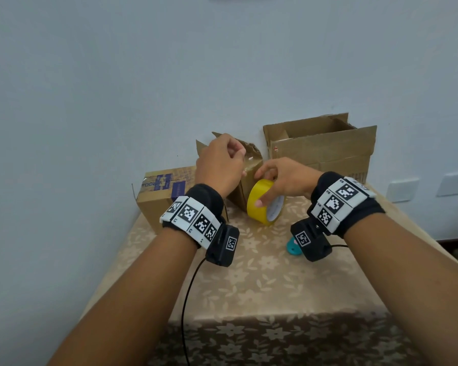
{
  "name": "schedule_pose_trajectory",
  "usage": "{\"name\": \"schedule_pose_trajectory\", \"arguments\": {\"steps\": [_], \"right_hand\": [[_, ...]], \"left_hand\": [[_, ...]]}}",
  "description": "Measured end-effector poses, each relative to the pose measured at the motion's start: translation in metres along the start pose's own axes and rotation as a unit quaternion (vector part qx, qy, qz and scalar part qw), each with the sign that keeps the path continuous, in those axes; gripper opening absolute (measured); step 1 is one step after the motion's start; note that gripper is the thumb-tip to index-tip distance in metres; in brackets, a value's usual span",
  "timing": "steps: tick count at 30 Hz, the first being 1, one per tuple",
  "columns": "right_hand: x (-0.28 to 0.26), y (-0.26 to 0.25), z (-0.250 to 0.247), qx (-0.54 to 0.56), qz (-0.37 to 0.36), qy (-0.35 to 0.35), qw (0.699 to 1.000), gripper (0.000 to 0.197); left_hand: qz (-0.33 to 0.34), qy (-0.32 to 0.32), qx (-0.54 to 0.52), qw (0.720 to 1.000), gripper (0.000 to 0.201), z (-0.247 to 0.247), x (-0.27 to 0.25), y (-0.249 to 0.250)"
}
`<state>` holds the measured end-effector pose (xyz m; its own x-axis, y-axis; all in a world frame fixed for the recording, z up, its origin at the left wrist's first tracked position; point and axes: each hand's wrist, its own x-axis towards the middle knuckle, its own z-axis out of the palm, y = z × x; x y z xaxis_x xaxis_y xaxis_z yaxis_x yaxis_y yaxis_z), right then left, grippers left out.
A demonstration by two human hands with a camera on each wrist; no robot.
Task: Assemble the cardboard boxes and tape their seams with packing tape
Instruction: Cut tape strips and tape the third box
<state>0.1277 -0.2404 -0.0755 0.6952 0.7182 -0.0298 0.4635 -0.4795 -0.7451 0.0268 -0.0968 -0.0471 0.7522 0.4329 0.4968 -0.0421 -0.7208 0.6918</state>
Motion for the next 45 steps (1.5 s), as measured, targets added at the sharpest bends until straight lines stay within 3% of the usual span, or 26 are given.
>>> {"name": "schedule_pose_trajectory", "arguments": {"steps": [24, 33, 41, 43, 45], "right_hand": [[-0.004, -0.006, 0.002, -0.033, -0.019, -0.024, 0.999, 0.065], [-0.009, -0.023, 0.000, -0.065, -0.025, 0.034, 0.997, 0.057], [-0.008, -0.052, 0.007, -0.053, -0.039, 0.084, 0.994, 0.031], [-0.008, -0.058, 0.011, -0.016, -0.039, 0.119, 0.992, 0.013], [-0.009, -0.066, 0.017, 0.078, -0.022, 0.130, 0.988, 0.013]], "left_hand": [[0.001, 0.012, -0.006, 1.000, 0.009, -0.008, 0.002, -0.001], [-0.014, -0.006, -0.012, 1.000, 0.006, -0.017, 0.001, -0.007], [-0.072, -0.005, -0.074, 0.995, 0.003, -0.035, 0.002, -0.018], [-0.083, 0.002, -0.089, 0.993, 0.004, -0.040, 0.003, -0.018], [-0.094, 0.014, -0.100, 0.990, 0.003, -0.046, 0.005, -0.020]]}}
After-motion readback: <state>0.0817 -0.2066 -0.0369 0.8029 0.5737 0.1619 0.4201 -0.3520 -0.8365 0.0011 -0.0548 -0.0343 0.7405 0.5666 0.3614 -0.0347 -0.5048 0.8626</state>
